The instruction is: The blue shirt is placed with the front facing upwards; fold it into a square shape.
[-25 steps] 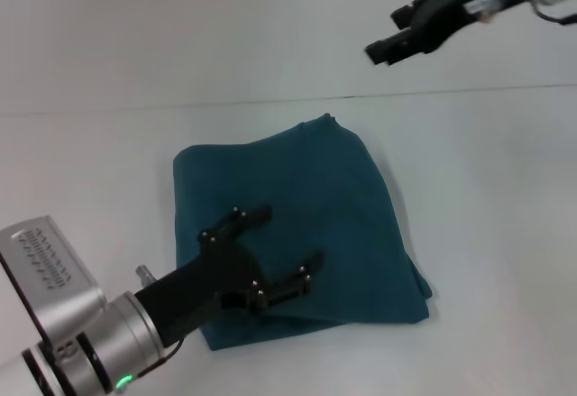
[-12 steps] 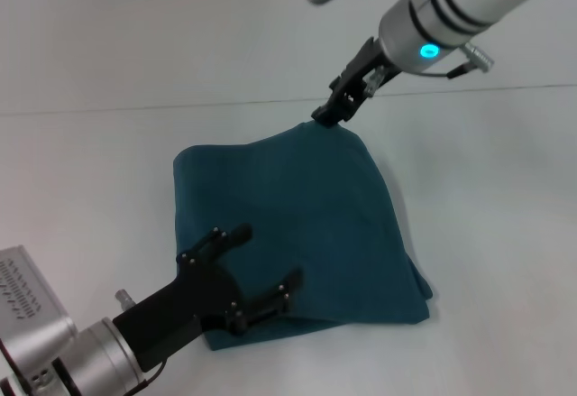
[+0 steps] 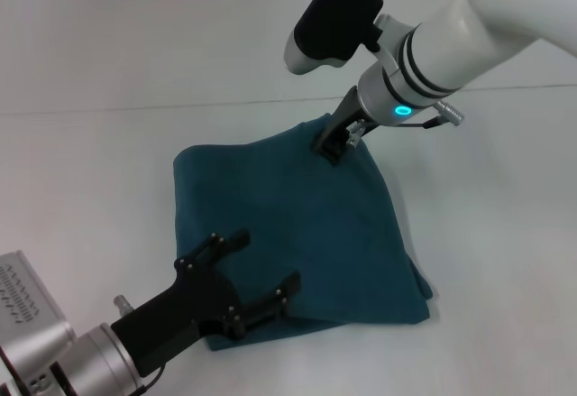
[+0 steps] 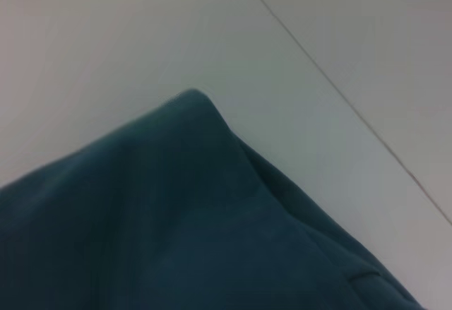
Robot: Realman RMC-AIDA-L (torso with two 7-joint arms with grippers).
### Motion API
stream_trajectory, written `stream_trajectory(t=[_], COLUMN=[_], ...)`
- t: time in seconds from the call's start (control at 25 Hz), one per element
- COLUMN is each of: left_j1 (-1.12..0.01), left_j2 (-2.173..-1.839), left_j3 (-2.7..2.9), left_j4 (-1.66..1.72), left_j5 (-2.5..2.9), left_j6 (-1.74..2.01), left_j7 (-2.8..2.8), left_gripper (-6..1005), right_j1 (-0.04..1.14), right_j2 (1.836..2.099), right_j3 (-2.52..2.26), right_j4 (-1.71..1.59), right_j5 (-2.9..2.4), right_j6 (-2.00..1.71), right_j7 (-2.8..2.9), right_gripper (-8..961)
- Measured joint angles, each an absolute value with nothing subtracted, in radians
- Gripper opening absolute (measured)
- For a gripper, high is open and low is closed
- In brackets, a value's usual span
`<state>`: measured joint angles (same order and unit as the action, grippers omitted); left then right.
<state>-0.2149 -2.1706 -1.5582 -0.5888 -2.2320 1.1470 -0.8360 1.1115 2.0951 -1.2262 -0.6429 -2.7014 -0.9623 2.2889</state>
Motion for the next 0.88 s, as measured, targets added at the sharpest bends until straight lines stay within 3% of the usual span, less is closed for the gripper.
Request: stream_trajectory(t=[0.2,0.88], left_j1=[-0.213,-0.219], left_j2=[-2.171,-2.173], left_j3=[-1.561,-1.570], left_j4=[-0.587,-0.563], left_j5=[-2.232,-2.233], left_j6=[1.147,1.157], left_j7=[-0.836,-0.836], left_gripper=[934,934], right_j1=[1.134,1.143], right_j2=[2.088,2.101], right_j3=[-1.231,-1.236], right_j4=[-0.537,-0.351], right_j5=[-2.725,-2.720], right_j6=[-0.847,-0.660], right_j7=[2.315,2.335], right_gripper=[96,98])
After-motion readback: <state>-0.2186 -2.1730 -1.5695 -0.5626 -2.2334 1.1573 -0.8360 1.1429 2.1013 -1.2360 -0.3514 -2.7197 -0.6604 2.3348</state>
